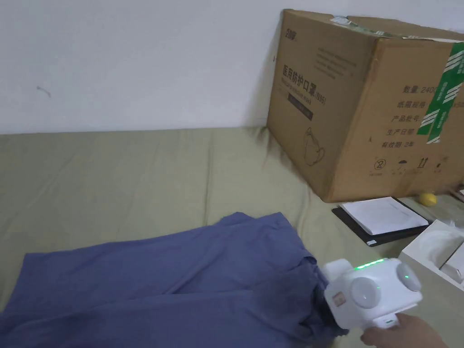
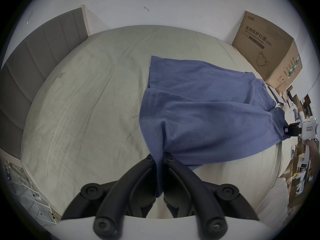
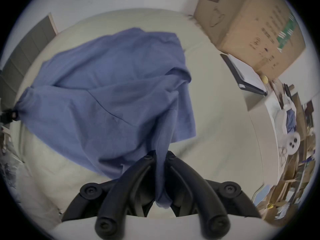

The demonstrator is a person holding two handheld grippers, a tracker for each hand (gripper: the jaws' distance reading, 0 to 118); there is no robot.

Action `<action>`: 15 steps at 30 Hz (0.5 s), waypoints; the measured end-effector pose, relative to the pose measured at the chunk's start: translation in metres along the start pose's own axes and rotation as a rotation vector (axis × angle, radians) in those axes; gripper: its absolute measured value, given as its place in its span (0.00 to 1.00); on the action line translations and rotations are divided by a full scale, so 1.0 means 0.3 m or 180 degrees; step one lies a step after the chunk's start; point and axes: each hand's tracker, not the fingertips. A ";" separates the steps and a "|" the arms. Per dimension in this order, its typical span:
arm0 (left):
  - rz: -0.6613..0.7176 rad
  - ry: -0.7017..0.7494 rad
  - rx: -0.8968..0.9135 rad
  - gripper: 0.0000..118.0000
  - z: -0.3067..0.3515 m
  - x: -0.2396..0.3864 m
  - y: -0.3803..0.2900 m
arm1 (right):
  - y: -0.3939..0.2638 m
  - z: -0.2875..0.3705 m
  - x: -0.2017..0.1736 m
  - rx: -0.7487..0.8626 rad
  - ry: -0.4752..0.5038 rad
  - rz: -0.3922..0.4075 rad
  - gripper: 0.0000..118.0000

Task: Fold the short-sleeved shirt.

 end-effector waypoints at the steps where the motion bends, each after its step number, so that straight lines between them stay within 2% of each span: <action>1: -0.0044 -0.0002 0.0017 0.04 0.017 0.004 -0.004 | -0.018 0.038 0.019 -0.0014 0.0085 -0.0069 0.07; 5: -0.0418 0.0074 -0.0046 0.04 0.100 0.016 -0.057 | -0.143 0.173 0.067 -0.0058 0.0275 -0.0339 0.07; 7: -0.0376 0.0052 -0.0152 0.04 0.135 0.003 -0.111 | -0.222 0.221 0.071 -0.0096 0.0339 -0.0335 0.07; 11: -0.0175 -0.0118 -0.0485 0.04 0.146 -0.041 -0.248 | -0.362 0.209 0.084 -0.0207 0.0463 -0.0528 0.07; 12: -0.0152 -0.0191 -0.0489 0.07 0.138 -0.055 -0.277 | -0.389 0.189 0.089 -0.0176 0.0462 -0.0563 0.08; 13: -0.0157 -0.0240 -0.0439 0.12 0.130 -0.072 -0.304 | -0.413 0.174 0.093 -0.0081 0.0447 -0.0688 0.16; 14: -0.0124 -0.0218 -0.0349 0.21 0.130 -0.089 -0.325 | -0.432 0.163 0.098 -0.0056 0.0460 -0.0759 0.30; 15: -0.0106 -0.0142 -0.0305 0.43 0.129 -0.101 -0.339 | -0.437 0.161 0.097 -0.0096 0.0362 -0.0793 0.56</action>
